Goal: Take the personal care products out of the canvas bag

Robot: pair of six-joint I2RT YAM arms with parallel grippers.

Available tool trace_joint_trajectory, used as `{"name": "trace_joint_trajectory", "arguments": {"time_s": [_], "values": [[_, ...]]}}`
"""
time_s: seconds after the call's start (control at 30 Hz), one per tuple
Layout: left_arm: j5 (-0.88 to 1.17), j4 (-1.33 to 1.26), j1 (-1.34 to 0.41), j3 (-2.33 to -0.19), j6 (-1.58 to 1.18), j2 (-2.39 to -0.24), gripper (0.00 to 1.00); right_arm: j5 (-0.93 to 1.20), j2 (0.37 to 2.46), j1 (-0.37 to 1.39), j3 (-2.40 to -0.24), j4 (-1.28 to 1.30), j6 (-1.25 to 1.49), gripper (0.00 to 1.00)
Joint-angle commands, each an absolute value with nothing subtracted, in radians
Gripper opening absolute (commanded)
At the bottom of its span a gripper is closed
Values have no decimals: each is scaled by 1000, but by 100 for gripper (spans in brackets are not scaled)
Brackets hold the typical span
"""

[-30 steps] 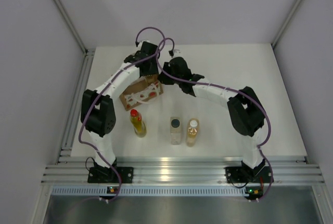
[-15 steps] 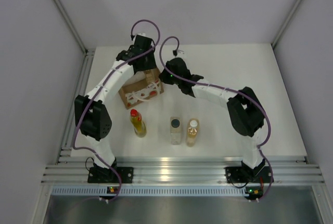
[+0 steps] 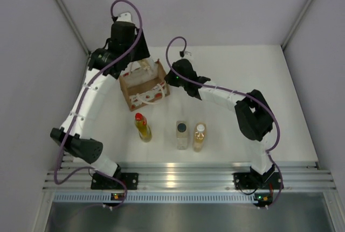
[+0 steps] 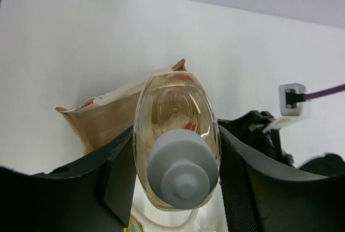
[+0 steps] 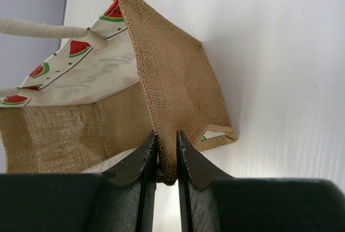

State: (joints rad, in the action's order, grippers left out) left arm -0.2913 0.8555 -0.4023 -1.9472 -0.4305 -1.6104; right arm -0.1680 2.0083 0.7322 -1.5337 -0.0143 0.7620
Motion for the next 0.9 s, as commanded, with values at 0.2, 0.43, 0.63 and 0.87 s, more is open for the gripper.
{"name": "trace_joint_trajectory", "arguments": {"time_s": [0.2,0.43,0.63,0.87], "values": [[-134,816,-399,-1974,-422,-1295,0,-166,2040,750,-1614,-17,784,6],[41,813,-399,-1810,-437,-1144,0,-143,2039,750,-1649,-17,784,32],[181,810,-400,-1743,-459,-1094,0,-135,2016,750,-1661,-17,785,48],[227,813,-400,-1714,-454,-1081,0,-71,1964,742,-1697,-12,747,84]]}}
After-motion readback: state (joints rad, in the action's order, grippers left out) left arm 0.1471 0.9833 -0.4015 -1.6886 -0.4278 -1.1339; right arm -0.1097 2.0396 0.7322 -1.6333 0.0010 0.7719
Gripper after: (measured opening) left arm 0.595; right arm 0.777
